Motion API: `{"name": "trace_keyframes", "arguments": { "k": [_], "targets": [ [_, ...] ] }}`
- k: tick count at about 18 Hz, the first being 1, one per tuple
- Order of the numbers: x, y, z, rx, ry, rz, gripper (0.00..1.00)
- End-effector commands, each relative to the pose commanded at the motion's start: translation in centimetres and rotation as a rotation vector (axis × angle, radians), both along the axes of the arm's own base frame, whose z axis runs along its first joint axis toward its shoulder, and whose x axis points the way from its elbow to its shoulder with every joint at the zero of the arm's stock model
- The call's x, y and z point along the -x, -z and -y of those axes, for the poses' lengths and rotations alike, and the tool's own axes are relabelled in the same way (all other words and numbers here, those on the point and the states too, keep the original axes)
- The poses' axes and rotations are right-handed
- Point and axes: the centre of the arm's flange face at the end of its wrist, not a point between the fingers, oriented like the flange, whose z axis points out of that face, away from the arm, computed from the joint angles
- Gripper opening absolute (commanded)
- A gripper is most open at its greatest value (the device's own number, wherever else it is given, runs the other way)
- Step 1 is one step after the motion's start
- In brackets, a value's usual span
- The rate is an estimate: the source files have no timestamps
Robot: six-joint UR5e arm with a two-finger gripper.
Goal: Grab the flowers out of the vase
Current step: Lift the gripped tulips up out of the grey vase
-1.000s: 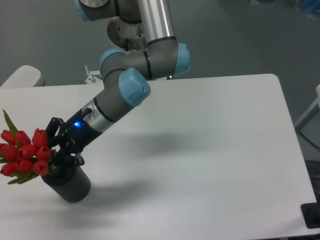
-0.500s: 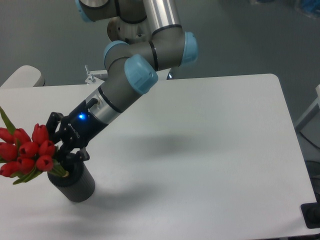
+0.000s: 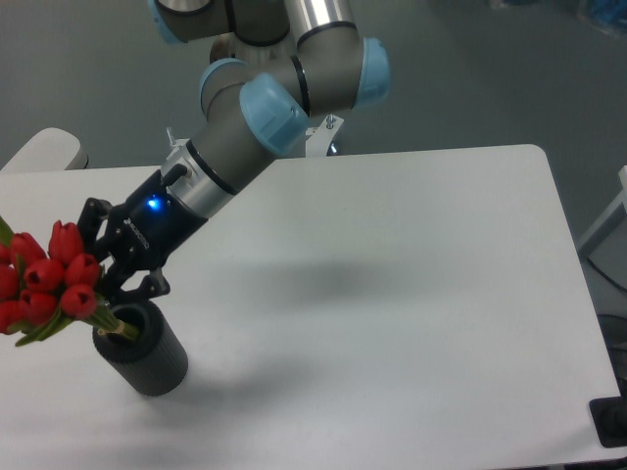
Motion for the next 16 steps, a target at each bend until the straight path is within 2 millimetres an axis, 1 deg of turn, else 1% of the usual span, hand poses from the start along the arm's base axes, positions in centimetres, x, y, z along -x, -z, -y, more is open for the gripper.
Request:
{"name": "trace_keyframes", "arguments": {
  "k": [4,8,11,16],
  "targets": [
    [0.5,-2.6,0.7,-0.011,-0.037,0.014,0.34],
    [0.8,-5.4,0.4,-0.020,-0.066,0.040,0.33],
    [0.9,-6.8,0.3,-0.028,-0.079,0.046,0.33],
    [2.1,-9.0,0.5,-0.054,-0.102,0.030,0.33]
  ]
}}
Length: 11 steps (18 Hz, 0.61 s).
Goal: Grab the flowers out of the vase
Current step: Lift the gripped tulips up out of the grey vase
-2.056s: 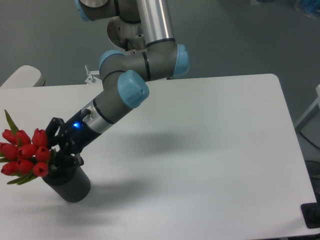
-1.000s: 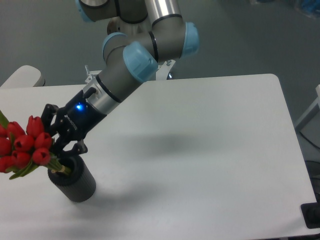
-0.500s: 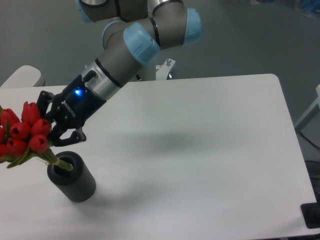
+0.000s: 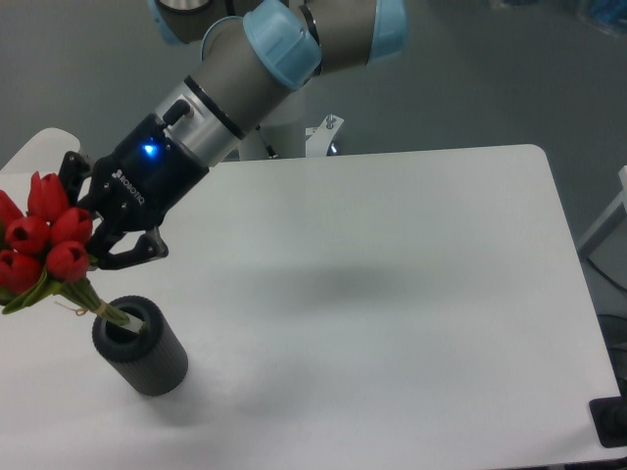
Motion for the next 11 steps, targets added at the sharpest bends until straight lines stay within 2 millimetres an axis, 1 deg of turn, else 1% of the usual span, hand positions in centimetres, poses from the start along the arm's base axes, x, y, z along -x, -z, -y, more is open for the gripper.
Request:
{"name": "trace_keyframes", "arguments": {
  "k": [2,4,7,9,11],
  "targets": [
    [1.4,-0.5,0.2,-0.007,-0.021,-0.005,0.32],
    [2.8,-0.1,0.2,-0.002,-0.038,0.001,0.32],
    [6.4,1.4,0.0,0.005,-0.073,-0.006,0.32],
    [9.7,2.2,0.2,0.001,-0.100,-0.022,0.32],
    [12.2,2.9,0.2,-0.006,-0.113,-0.046,0.31]
  ]
}}
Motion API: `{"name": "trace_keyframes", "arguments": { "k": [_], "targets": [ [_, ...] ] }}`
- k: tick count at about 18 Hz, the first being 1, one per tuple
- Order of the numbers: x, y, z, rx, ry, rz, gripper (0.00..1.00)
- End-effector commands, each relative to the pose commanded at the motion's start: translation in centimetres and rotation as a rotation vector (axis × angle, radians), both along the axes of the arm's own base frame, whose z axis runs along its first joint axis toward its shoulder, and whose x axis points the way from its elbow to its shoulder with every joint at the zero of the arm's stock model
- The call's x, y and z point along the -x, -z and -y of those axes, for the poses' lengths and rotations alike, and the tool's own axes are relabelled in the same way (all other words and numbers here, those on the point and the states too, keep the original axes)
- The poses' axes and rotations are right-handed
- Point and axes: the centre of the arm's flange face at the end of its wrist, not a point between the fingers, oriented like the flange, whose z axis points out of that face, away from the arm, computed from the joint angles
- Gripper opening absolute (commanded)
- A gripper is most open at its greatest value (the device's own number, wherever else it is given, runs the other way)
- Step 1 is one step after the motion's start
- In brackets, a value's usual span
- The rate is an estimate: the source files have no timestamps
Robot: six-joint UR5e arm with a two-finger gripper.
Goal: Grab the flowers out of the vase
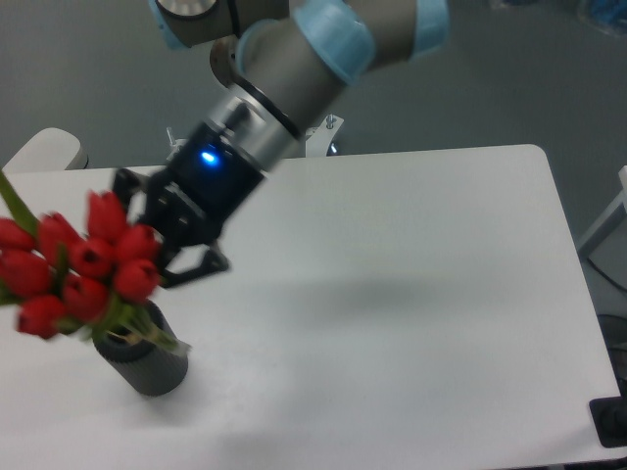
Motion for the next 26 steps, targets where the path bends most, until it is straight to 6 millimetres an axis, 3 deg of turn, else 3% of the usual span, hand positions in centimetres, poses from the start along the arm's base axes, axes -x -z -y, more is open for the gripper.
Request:
{"name": "trace_keyframes", "arguments": {
  "k": [3,10,26],
  "targets": [
    [3.0,1.0,0.7,-0.006,-0.020,-0.032,0.31],
    [4.8,2.3,1.6,-0.010,-0.019,-0.084,0.31],
    [5.3,2.3,2.0,-0.014,-0.023,-0.088,0.31]
  ]
}}
